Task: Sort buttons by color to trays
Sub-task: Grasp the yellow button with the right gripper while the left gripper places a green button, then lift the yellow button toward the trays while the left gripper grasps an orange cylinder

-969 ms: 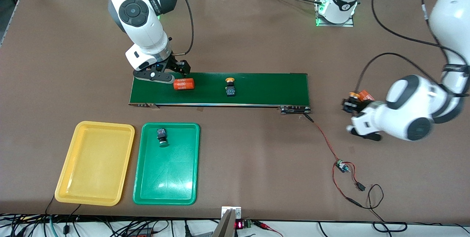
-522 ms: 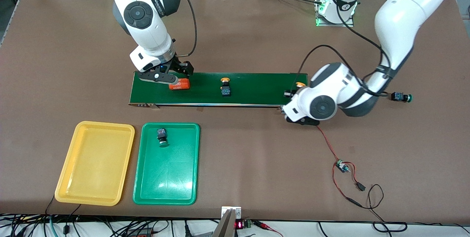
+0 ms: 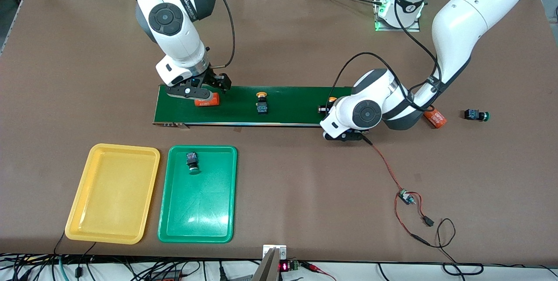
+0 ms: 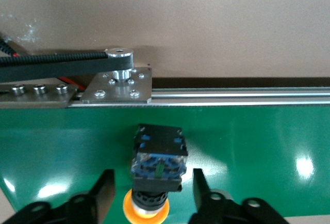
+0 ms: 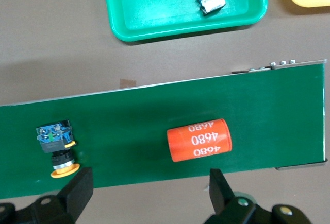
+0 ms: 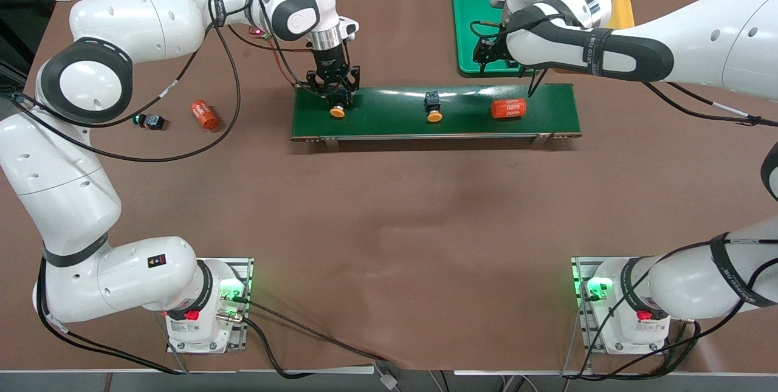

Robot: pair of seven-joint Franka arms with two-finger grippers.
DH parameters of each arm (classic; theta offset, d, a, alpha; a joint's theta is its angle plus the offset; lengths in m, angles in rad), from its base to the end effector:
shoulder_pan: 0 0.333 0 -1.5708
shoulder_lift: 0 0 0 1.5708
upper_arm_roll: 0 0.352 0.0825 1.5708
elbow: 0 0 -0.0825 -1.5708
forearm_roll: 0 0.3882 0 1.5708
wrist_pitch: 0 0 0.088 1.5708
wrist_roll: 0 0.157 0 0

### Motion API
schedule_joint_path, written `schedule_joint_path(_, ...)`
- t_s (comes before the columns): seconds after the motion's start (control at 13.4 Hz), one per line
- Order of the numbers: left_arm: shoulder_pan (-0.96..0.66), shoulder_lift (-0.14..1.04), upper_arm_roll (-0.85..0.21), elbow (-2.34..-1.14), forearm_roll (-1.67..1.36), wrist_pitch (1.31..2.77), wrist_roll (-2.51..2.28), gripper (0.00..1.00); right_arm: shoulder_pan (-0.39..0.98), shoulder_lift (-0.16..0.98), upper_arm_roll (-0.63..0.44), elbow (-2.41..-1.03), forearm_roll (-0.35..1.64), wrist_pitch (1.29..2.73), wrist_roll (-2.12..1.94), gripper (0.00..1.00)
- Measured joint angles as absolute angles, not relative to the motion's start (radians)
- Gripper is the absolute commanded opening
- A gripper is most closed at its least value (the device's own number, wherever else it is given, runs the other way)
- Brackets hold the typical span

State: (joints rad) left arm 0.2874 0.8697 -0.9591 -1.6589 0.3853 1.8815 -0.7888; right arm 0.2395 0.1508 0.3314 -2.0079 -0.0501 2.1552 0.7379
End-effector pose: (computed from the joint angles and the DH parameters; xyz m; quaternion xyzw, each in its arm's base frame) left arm 0.5686 -0.3146 0.2195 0.9765 0.0150 -0.2094 0.0479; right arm 0.5011 0.3124 0.3693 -0.9974 0.0715 0.0001 0.0044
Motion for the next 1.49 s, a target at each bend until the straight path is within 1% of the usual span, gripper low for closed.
schedule_joint_path(0.22,0.321,0.864,-0.994,-1.633,0.385,1.827,-0.792,1.0,0.258,0.185,0.332,-2.008,-0.051,2.199,0.738,1.0)
schedule_joint_path(0.45,0.399,0.853,-1.045,-1.546,0.385,1.719,-0.79,1.0,0.288,0.229,0.332,-2.008,-0.089,2.236,0.741,1.0)
schedule_joint_path(0.6,0.436,0.844,-1.047,-1.491,0.393,1.629,-0.789,1.0,0.307,0.259,0.332,-2.008,-0.103,2.264,0.744,1.0)
schedule_joint_path(0.75,0.455,0.841,-0.996,-1.447,0.42,1.548,-0.79,1.0,0.321,0.287,0.333,-2.008,-0.108,2.298,0.744,1.0)
schedule_joint_path(0.89,0.484,0.842,-0.908,-1.432,0.438,1.527,-0.787,1.0,0.336,0.315,0.333,-2.008,-0.129,2.335,0.744,1.0)
schedule_joint_path(1.19,0.555,0.857,-0.794,-1.433,0.553,1.507,-0.78,1.0,0.343,0.357,0.332,-2.008,-0.164,2.374,0.744,1.0)
schedule_joint_path(1.34,0.58,0.861,-0.755,-1.436,0.56,1.507,-0.778,1.0,0.343,0.369,0.332,-2.008,-0.173,2.389,0.744,1.0)
schedule_joint_path(1.49,0.618,0.862,-0.743,-1.456,0.56,1.506,-0.778,1.0,0.344,0.382,0.332,-2.008,-0.175,2.409,0.744,1.0)
